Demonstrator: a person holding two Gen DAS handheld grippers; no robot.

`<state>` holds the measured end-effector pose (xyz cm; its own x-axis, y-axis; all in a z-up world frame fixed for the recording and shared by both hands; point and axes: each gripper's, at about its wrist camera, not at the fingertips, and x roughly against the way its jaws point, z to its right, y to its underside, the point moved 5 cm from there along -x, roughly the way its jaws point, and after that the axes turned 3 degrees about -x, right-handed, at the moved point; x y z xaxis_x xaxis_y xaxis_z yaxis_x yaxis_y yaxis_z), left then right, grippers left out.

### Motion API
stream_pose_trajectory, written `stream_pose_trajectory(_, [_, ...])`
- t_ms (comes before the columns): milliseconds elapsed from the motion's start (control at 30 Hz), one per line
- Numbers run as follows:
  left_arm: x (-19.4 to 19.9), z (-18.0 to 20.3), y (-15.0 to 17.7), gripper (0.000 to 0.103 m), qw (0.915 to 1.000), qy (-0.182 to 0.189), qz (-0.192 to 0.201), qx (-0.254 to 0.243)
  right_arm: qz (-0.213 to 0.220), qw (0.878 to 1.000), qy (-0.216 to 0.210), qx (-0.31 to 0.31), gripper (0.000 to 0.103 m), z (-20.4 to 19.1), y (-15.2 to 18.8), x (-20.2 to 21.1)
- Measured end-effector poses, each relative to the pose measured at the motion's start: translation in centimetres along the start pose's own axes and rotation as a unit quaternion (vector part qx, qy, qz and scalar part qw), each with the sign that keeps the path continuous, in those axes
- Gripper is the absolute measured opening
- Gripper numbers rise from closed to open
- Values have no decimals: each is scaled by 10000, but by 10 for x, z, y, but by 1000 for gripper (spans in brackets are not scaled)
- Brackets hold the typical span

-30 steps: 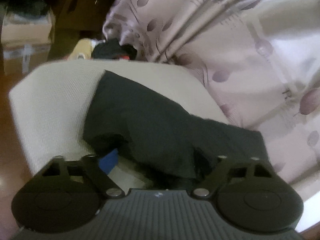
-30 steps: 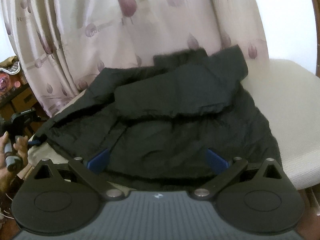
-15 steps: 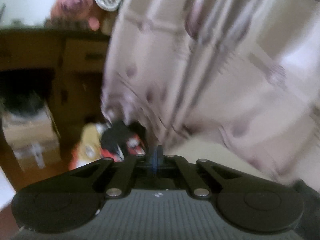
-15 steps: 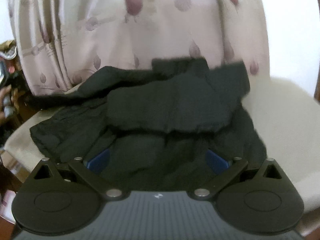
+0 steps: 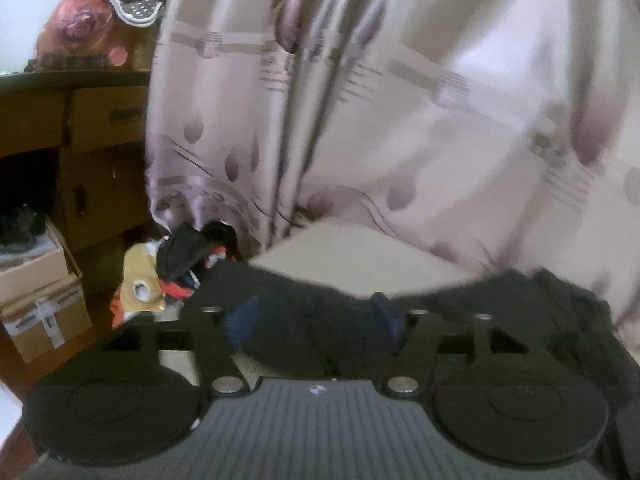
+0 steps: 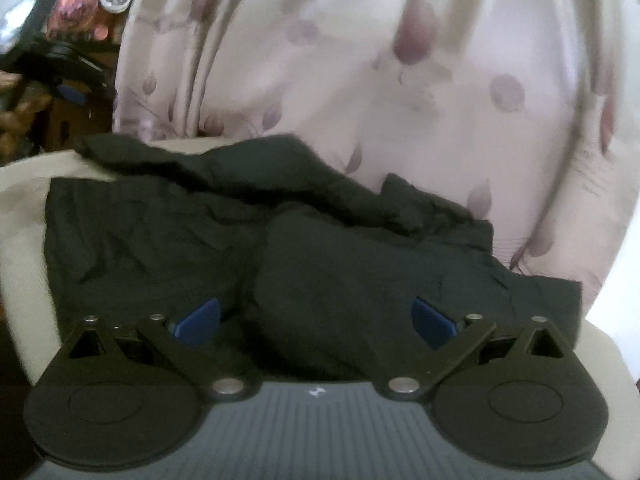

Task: Fold large clothes

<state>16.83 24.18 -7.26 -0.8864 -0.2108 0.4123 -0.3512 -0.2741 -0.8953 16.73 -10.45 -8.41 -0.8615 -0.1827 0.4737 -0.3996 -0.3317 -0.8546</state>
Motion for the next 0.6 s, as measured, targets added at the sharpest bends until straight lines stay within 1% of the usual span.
stream_pose_trajectory(33, [5,4,7,71,9999,79,-17,-139,-55,9999,71,85,102,-1,-1,-7])
stream_pose_trajectory(67, [10,9,15,72,9995,148,-40,-289,-112,9998,42,177,98,-3,0,-12])
stream_pose_trajectory(100, [14,14,24,74,9989,193,-75,-430,-159,9996,41,234,82,-3,0,-16])
stream_pose_trajectory(133, [17,17,31,74,9984,229,-115,-500,-253,9994,57,231,61,-2,1,-21])
stream_pose_trajectory(167, [20,20,37,74,9980,286,-162,-531,-371,9992,9,157,53,1,2,-24])
stream_pose_trajectory(200, [21,21,42,74,9978,362,-236,-496,-432,9991,-13,37,48,4,2,-25])
stream_pose_trajectory(300, [19,23,49,77,9972,508,-377,-396,-379,9993,22,12,47,12,-1,-21])
stream_pose_trajectory(400, [13,24,52,80,9969,452,-414,-494,-288,9996,68,42,48,14,-4,-17])
stream_pose_trajectory(467, [10,26,54,82,9958,498,-515,-569,-302,9995,90,98,55,14,-4,-17])
stream_pose_trajectory(500, [8,26,56,82,9951,524,-594,-599,-306,9994,140,83,63,14,-4,-17])
stream_pose_trajectory(533, [5,26,59,82,9942,558,-679,-620,-281,9995,171,22,66,16,-4,-15])
stream_pose_trajectory(600, [-1,27,65,81,9917,621,-855,-728,-148,9997,47,-196,67,18,-4,-4])
